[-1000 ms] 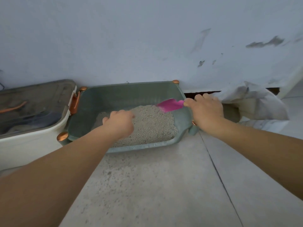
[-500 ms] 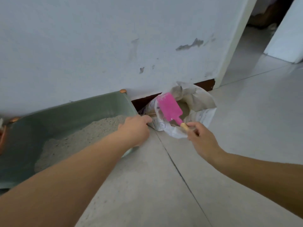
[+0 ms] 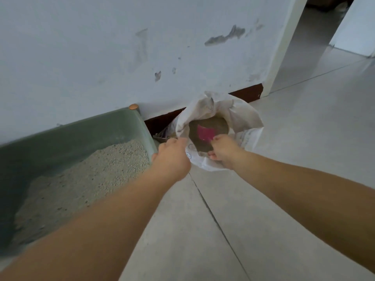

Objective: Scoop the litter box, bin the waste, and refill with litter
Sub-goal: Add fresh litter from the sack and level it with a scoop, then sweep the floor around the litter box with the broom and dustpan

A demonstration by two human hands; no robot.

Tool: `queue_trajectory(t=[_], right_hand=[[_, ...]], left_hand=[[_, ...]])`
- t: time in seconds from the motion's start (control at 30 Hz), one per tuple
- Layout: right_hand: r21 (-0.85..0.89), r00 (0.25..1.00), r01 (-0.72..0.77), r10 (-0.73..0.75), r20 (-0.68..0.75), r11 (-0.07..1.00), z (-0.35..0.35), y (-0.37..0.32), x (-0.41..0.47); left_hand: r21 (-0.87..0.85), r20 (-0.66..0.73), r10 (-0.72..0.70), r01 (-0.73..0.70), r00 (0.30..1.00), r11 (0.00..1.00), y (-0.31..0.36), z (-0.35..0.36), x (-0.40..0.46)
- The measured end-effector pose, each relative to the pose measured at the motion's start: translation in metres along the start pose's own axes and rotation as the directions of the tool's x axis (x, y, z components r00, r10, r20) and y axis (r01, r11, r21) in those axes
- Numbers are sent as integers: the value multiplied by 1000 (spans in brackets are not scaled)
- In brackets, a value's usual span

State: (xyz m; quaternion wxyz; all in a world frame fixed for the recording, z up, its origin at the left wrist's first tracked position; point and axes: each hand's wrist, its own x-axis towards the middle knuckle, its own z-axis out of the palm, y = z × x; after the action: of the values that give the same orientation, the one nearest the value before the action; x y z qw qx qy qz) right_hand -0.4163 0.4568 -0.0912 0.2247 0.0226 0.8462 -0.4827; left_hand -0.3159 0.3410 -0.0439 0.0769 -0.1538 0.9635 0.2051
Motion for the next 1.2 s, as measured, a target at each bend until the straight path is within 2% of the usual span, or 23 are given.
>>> queue_trajectory(t=[0.07, 0.17, 0.23, 0.3, 0.4, 0.47, 0.57, 0.6, 0.7, 0.77, 0.9, 1.03, 1.2], right_hand=[[-124, 998, 52, -54, -17, 991, 9, -3, 13], [-379, 985, 122, -158, -64, 917, 26, 5, 24], [-423, 943, 189, -284, -174, 886, 34, 11, 24], [-368, 866, 277, -397, -305, 888, 39, 15, 23], [-268, 753, 375, -461, -470, 887, 52, 22, 10], [-195, 724, 386, -427, -542, 902, 63, 26, -12], [-109, 751, 310, -314, -581, 944, 77, 36, -67], [-100, 789, 249, -262, -556, 963, 80, 41, -83], [-198, 944, -23, -44, -328, 980, 89, 48, -135], [-281, 985, -103, 57, -166, 954, 91, 35, -173], [-451, 986, -4, 79, 148, 893, 88, -29, -264], [-472, 964, 13, 115, 240, 881, 77, -107, -333], [-517, 935, 42, 149, 322, 855, 63, -212, -413]], left_hand=[[6, -80, 46, -46, 996, 999, -4, 2, 4], [-14, -191, 121, -127, 974, 992, -20, 6, 15], [-35, -257, 175, -191, 950, 981, -30, 11, 21], [-75, -323, 227, -264, 919, 962, -37, 16, 24], [-149, -291, 244, -296, 925, 943, -45, 21, 16], [-177, -266, 274, -327, 924, 928, -50, 19, 2], [-215, -182, 216, -253, 959, 943, -57, 9, -36], [-247, -154, 160, -195, 975, 949, -58, 6, -48], [-313, -33, -61, 47, 998, 949, -64, -13, -93], [-302, 70, -209, 220, 976, 927, -69, -29, -125], [-291, 182, -481, 515, 857, 807, -79, -86, -207], [-273, 298, -614, 681, 731, 679, -86, -156, -278], [-308, 311, -683, 750, 661, 585, -83, -263, -348]])
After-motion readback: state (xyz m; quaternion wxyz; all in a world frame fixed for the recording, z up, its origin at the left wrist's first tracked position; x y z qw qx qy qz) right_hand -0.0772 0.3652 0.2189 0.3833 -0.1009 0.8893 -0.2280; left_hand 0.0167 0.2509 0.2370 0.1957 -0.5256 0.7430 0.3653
